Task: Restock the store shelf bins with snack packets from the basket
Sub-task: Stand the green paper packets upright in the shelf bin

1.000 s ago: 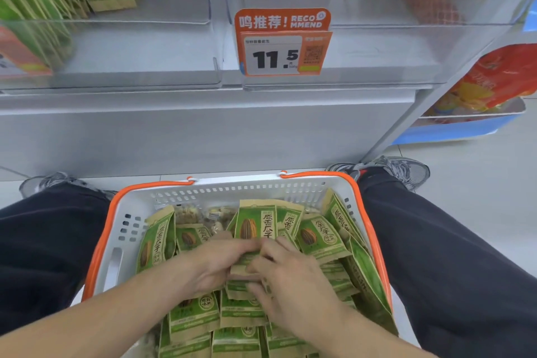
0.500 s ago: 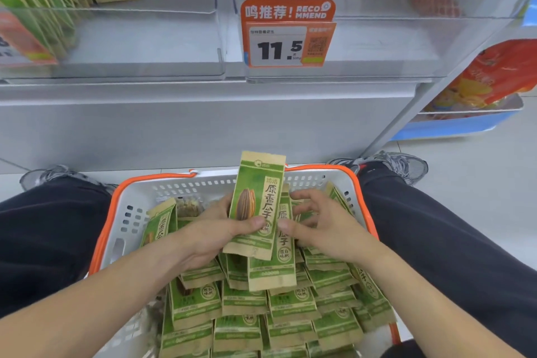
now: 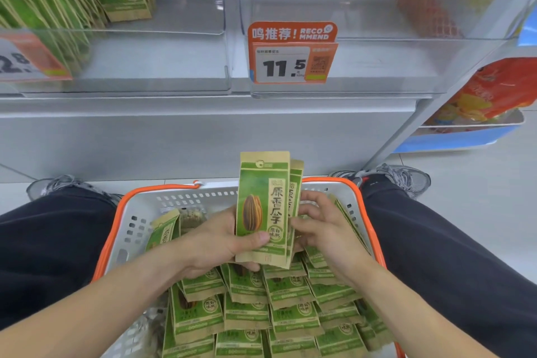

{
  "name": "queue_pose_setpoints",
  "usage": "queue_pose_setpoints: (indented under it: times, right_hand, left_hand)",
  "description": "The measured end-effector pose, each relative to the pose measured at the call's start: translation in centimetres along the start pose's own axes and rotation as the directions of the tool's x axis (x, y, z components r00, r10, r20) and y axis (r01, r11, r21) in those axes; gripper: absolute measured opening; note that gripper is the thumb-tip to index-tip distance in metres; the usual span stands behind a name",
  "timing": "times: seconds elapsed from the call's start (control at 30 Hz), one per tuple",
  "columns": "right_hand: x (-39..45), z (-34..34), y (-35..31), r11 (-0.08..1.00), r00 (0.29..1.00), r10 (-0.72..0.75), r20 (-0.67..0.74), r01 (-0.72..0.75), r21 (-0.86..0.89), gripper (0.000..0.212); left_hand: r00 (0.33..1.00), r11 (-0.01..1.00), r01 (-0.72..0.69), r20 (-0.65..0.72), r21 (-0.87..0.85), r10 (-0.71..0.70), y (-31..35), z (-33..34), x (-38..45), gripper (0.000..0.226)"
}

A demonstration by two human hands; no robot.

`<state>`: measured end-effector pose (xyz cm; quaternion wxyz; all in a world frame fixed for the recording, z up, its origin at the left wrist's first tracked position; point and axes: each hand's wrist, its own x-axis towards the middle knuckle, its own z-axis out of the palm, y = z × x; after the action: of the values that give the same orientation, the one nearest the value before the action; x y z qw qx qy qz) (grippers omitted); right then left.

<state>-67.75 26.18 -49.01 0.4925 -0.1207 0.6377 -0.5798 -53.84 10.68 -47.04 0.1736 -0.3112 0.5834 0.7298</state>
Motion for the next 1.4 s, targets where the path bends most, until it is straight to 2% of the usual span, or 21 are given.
queue_pose_setpoints:
  times: [0.1, 0.23, 0.3, 0.4, 0.53, 0.67, 0.8, 0.87, 1.0, 1.13, 1.27, 1.4]
  right_hand:
    - [-0.5, 0.0, -0.8, 1.000, 0.999, 0.012, 0.051, -0.013, 0.017, 0.045]
    - [-1.1, 0.6, -1.3, 0.991, 0.996, -0.012, 0.085, 0.023, -0.134, 0.067]
    - [-1.4, 1.1, -1.5, 0.996, 0.995, -0.036, 0.094, 0.043, -0.075, 0.066]
    - [-1.9, 1.9, -2.1, 0.997, 0.979, -0.075, 0.188, 0.067, 0.046, 0.060]
    - [-2.1, 3.2, -2.7, 0.985, 0.952, -0.149, 0.266, 0.118, 0.128, 0.066]
    - [-1.9, 4.9, -3.5, 0.968, 0.952, -0.199, 0.234, 0.153, 0.200, 0.075]
    - [-1.4, 7.4, -5.8, 0.971, 0.961, -0.236, 0.146, 0.229, 0.067, 0.092]
    - [-0.8, 9.1, -7.8, 0.959, 0.952, -0.281, 0.122, 0.283, -0.004, 0.093]
    - [1.0, 13.0, -12.3, 0.899, 0.903, -0.404, 0.150, 0.421, -0.116, 0.069]
    - [2.6, 17.3, -15.3, 0.809, 0.841, -0.487, 0.235, 0.536, -0.242, 0.075]
    - [3.9, 20.8, -16.9, 0.789, 0.823, -0.512, 0.247, 0.564, -0.243, 0.057]
    - [4.5, 23.2, -18.9, 0.745, 0.809, -0.508, 0.296, 0.585, -0.320, 0.051]
  left_hand:
    - [1.000, 0.994, -0.019, -0.015, 0.111, 0.020, 0.2, 0.2, -0.4, 0.042]
    - [0.998, 0.984, -0.039, -0.035, 0.176, 0.046, 1.0, 0.2, -1.4, 0.056]
    - [0.997, 0.990, -0.048, -0.050, 0.132, 0.055, 2.0, -0.2, -2.6, 0.059]
    - [0.995, 0.997, -0.083, -0.054, -0.004, 0.082, 4.1, -2.0, -4.7, 0.063]
    - [0.989, 0.985, -0.146, 0.003, 0.090, 0.147, 6.9, -4.8, -6.2, 0.062]
    - [0.972, 0.956, -0.233, 0.042, 0.180, 0.230, 8.3, -7.2, -6.1, 0.043]
    - [0.960, 0.938, -0.280, 0.079, 0.204, 0.269, 9.7, -9.7, -5.8, 0.044]
    - [0.942, 0.916, -0.334, 0.050, 0.222, 0.331, 10.9, -11.1, -6.4, 0.038]
    - [0.840, 0.845, -0.487, -0.147, 0.218, 0.522, 12.4, -14.1, -8.9, 0.039]
    - [0.684, 0.780, -0.599, -0.391, 0.182, 0.617, 12.0, -15.4, -10.6, 0.040]
    - [0.521, 0.738, -0.608, -0.555, 0.292, 0.648, 11.4, -16.7, -11.0, 0.053]
    - [0.419, 0.736, -0.574, -0.642, 0.360, 0.641, 11.8, -17.9, -11.9, 0.036]
